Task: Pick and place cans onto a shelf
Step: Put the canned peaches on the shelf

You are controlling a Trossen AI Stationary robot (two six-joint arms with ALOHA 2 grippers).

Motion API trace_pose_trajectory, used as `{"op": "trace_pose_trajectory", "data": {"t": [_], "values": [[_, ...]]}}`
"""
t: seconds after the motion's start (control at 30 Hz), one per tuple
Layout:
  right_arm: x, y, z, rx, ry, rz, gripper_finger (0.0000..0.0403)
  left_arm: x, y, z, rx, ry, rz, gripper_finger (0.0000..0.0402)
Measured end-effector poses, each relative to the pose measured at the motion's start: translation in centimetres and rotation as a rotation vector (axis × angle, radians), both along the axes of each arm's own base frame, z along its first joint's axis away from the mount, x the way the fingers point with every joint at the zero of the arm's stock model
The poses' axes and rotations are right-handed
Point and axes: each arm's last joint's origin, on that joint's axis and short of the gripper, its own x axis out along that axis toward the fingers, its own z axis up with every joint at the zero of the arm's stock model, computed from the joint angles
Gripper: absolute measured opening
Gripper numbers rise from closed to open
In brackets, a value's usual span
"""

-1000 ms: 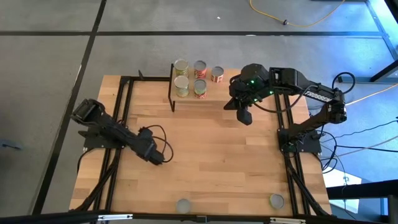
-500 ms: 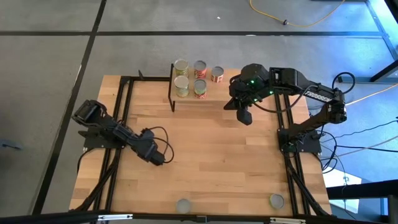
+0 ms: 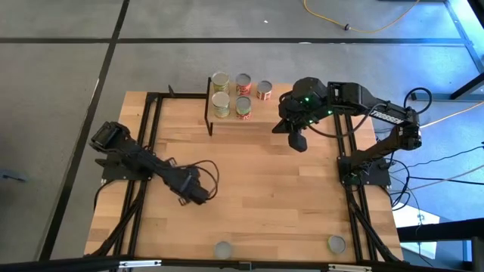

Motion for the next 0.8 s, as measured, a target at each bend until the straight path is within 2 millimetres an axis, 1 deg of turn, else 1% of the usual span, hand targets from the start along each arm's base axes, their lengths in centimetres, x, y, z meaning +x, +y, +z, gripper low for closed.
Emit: {"op": "trace_pose_trajectory", "data": {"t": [0.17,0.3,0.4,0.5,0.57,0.67,0.73,0.8], "values": [[0.0,0.0,0.0,-0.021,-0.003,0.021,0.0004,2.3,-1.0,3.2,-0.068,-0.112,-0.067,0.0002],[0.0,0.0,0.0,-0.059,-0.009,0.056,0.0004,4.2,-1.4,6.6,-0.128,-0.199,-0.160,0.0002],[0.0,0.0,0.0,-0.083,-0.013,0.090,0.0004,5.8,-0.9,9.2,-0.157,-0.280,-0.174,0.0002],[-0.2,0.2,0.1,-0.087,-0.027,0.147,0.0004,7.6,0.1,11.1,-0.167,-0.341,-0.158,0.0002],[-0.5,0.3,0.3,-0.092,-0.042,0.183,0.0004,9.1,0.8,11.8,-0.171,-0.355,-0.173,0.0002],[-1.1,0.5,0.6,-0.090,-0.054,0.225,0.0004,11.5,1.7,12.0,-0.164,-0.343,-0.179,0.0002],[-1.6,0.6,0.8,-0.099,-0.059,0.242,0.0004,13.3,2.0,11.7,-0.163,-0.343,-0.197,0.0002],[-2.2,0.7,1.1,-0.110,-0.065,0.257,0.0004,15.1,2.1,10.9,-0.168,-0.330,-0.219,0.0002]]}}
